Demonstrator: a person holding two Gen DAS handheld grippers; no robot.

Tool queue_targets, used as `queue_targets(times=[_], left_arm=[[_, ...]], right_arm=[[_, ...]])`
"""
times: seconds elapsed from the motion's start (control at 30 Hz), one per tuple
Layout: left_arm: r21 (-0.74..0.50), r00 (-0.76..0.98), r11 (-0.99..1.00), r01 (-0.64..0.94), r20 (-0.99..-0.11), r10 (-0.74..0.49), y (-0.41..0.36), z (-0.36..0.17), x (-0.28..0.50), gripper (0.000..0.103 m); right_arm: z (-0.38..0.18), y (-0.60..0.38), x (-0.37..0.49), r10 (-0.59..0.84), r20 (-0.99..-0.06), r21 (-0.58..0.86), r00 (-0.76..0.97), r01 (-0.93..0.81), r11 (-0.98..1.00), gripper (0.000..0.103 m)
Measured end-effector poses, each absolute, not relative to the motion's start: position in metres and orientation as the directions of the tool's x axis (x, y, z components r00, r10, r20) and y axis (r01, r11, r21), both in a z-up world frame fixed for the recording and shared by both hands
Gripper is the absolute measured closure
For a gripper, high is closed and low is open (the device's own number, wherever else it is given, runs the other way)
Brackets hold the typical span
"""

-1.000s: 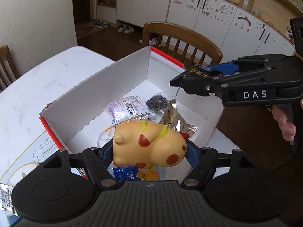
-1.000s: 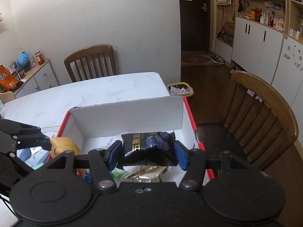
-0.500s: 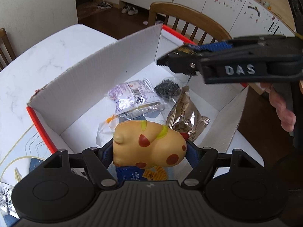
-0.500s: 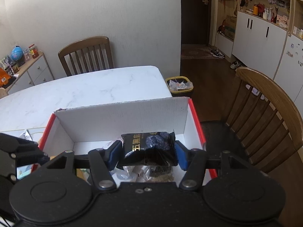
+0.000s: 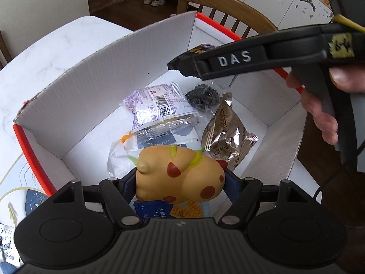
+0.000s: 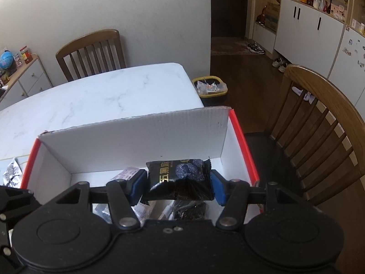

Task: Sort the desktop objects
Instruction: 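Lower the toy cat into the shoebox with the left tool while the right tool lowers the packet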

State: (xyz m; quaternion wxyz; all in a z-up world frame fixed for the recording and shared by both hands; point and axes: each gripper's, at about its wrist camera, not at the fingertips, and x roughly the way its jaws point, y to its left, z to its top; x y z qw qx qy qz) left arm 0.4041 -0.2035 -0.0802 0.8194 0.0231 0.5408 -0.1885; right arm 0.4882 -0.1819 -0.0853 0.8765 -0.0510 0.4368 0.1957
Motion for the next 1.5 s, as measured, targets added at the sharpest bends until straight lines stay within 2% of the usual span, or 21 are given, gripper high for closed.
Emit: queue_targets(times=[0.83, 1.27, 1.5], left_arm=[[-0.198, 0.297, 0.922, 0.334, -0.906, -0.302, -0.201, -0.098, 0.415, 0.029], [-0.202, 0.333, 0.919, 0.339, -0.888, -0.318, -0.198, -0.087, 0.408, 0.022], [-0.197, 0.372, 0.924, 0.327, -0.872, -0.317, -0.196, -0.076, 0.406, 0.022]], right_arm=[[-0.110, -0.170, 0.506, 0.282, -0.838, 0.103, 0.467, -0.372, 0.922, 0.043], [-0.102, -0.172, 0.500, 0.299, -0.826, 0.118, 0.478, -0.371, 0.921, 0.031], [-0.093, -0.174, 0.493, 0.309, -0.816, 0.127, 0.489, -0.370, 0.920, 0.030]])
